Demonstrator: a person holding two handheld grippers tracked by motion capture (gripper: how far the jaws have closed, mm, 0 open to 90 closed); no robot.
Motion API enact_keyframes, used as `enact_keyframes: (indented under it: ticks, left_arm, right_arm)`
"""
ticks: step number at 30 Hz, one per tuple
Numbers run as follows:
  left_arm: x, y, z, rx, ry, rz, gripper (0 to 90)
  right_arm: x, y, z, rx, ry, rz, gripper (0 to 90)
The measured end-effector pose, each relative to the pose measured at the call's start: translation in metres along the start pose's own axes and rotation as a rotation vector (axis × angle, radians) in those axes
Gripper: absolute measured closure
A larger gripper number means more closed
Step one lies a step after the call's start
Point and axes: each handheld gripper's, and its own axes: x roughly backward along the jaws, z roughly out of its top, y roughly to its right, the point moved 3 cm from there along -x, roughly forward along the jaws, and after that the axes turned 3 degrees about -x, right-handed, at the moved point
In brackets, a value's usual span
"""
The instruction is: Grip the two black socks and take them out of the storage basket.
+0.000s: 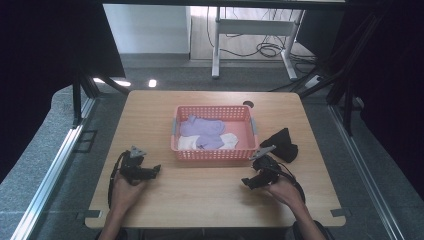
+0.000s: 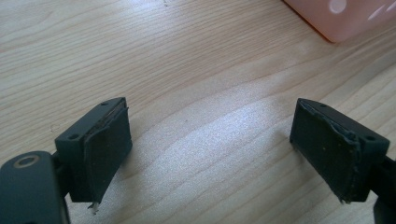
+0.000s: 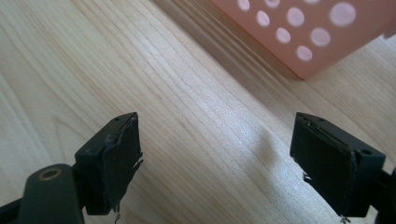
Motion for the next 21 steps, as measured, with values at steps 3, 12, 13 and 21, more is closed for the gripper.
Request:
enact_keyframes:
  ticks: [3,12,13,21]
  left_arm:
    - [0.000,0.000,0.000,0.004,0.003,0.000,12.3]
    - [0.000,0.000,0.000,0.004,0.005,0.001,12.4]
    - [0.000,0.000,0.000,0.004,0.005,0.001,12.4]
    - [0.000,0.000,0.000,0.005,0.005,0.000,12.4]
  right_arm:
    - [-0.004,0.001,-0.004,-0.006,0.017,0.000,14.3]
    - [-0.016,0.008,-0.016,-0.048,0.087,-0.007,9.8]
    - [-0.016,0.008,-0.017,-0.050,0.099,-0.007,9.5]
    - [-0.024,0.011,-0.024,-0.044,0.202,-0.021,0.0]
